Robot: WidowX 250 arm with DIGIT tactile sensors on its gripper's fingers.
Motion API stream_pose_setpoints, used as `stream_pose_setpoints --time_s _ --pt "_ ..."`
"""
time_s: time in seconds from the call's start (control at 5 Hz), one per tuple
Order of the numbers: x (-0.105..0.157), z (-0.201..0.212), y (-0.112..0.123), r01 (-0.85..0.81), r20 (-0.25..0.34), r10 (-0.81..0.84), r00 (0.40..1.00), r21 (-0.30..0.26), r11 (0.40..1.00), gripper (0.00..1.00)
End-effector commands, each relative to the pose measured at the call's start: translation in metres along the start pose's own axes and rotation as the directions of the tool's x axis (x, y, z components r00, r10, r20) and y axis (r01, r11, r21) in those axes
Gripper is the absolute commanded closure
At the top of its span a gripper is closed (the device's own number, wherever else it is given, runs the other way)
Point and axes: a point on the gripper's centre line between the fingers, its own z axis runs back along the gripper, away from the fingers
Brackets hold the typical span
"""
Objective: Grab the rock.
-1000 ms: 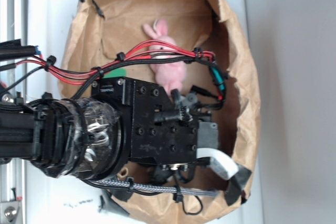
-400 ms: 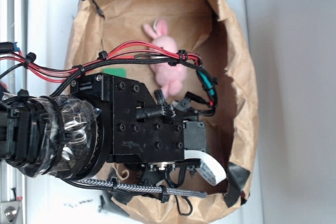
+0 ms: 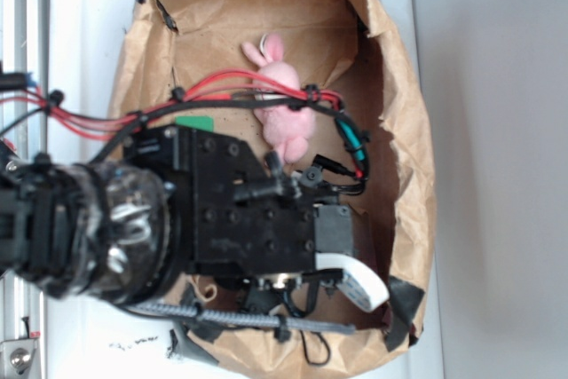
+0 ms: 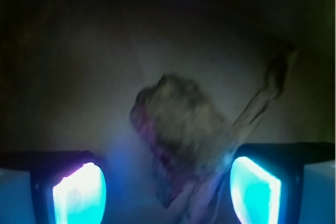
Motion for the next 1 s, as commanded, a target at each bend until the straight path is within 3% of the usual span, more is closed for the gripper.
stream_pose_setpoints --time_s 0.0,0.8 --pt "0.034 -0.001 0.002 -0.019 0.033 0.018 0.999 0.032 0.999 0.00" --pt "0.015 0.003 -0.001 0.029 0.008 -0.029 1.000 0.022 0.999 0.00"
